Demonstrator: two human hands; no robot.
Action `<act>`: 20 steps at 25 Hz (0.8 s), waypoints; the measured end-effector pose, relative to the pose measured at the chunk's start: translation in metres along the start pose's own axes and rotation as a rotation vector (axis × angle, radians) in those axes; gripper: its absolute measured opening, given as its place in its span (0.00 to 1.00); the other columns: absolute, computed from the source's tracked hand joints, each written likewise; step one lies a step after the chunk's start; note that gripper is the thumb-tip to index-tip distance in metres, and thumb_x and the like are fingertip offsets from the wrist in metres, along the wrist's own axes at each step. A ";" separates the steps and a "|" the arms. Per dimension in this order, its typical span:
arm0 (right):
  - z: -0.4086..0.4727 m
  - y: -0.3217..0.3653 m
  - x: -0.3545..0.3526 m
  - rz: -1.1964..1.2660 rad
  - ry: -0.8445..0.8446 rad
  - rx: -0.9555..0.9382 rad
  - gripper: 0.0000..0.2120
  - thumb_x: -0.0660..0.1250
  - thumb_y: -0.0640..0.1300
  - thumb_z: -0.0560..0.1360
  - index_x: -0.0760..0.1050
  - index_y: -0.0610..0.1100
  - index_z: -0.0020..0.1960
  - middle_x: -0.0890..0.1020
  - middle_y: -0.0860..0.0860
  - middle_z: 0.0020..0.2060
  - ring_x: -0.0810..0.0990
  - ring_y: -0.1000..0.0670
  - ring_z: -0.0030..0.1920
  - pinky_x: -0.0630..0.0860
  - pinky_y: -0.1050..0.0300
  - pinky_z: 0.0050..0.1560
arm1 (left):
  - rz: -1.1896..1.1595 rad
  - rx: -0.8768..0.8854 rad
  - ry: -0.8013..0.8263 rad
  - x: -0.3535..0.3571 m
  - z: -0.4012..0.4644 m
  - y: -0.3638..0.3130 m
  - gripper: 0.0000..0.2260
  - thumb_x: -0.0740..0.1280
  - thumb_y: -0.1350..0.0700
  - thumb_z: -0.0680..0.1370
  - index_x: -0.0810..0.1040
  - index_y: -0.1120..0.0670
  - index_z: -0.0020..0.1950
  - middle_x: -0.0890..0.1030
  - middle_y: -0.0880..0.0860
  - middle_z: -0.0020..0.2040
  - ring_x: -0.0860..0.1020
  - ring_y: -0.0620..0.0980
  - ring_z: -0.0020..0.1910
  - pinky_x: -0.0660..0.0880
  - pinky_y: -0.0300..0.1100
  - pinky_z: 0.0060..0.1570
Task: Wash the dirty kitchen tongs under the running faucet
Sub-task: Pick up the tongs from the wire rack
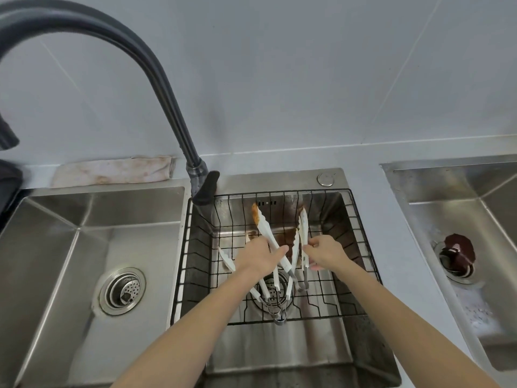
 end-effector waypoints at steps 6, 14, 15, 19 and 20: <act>-0.016 0.005 0.003 0.088 0.015 0.020 0.07 0.62 0.40 0.76 0.78 0.39 0.45 0.80 0.45 0.41 0.79 0.51 0.34 0.74 0.73 0.26 | -0.207 -0.042 -0.027 0.000 -0.002 0.003 0.09 0.62 0.49 0.76 0.75 0.53 0.52 0.76 0.50 0.46 0.73 0.47 0.45 0.70 0.40 0.45; -0.056 0.028 0.009 0.075 -0.021 -0.058 0.18 0.62 0.43 0.75 0.73 0.38 0.62 0.79 0.47 0.44 0.80 0.52 0.35 0.81 0.55 0.50 | -0.621 -0.055 -0.045 -0.021 -0.040 0.023 0.09 0.65 0.56 0.76 0.71 0.55 0.55 0.75 0.48 0.43 0.75 0.49 0.47 0.74 0.39 0.43; -0.064 0.033 0.011 0.075 -0.012 -0.075 0.18 0.62 0.42 0.75 0.72 0.38 0.63 0.78 0.47 0.44 0.79 0.53 0.34 0.82 0.57 0.46 | -0.665 -0.050 -0.042 -0.025 -0.045 0.030 0.09 0.65 0.56 0.75 0.70 0.54 0.54 0.75 0.50 0.45 0.75 0.50 0.46 0.75 0.40 0.45; -0.097 0.063 0.027 0.061 0.015 -0.140 0.17 0.62 0.41 0.75 0.69 0.38 0.63 0.78 0.47 0.46 0.81 0.49 0.37 0.82 0.57 0.44 | -0.798 -0.021 -0.057 -0.043 -0.071 0.061 0.10 0.65 0.57 0.75 0.69 0.56 0.54 0.76 0.52 0.46 0.77 0.48 0.42 0.76 0.37 0.40; -0.103 0.070 0.034 0.050 0.031 -0.150 0.18 0.62 0.41 0.76 0.68 0.38 0.64 0.77 0.47 0.44 0.80 0.49 0.36 0.81 0.57 0.43 | -0.821 -0.017 -0.068 -0.047 -0.076 0.071 0.10 0.65 0.58 0.75 0.69 0.56 0.55 0.76 0.53 0.48 0.77 0.48 0.42 0.76 0.38 0.40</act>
Point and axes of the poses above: each hand's wrist, its own z-axis towards the middle knuckle, its own x-axis out of the palm, y = z × x, the point moved 2 cm from there along z, towards the middle knuckle
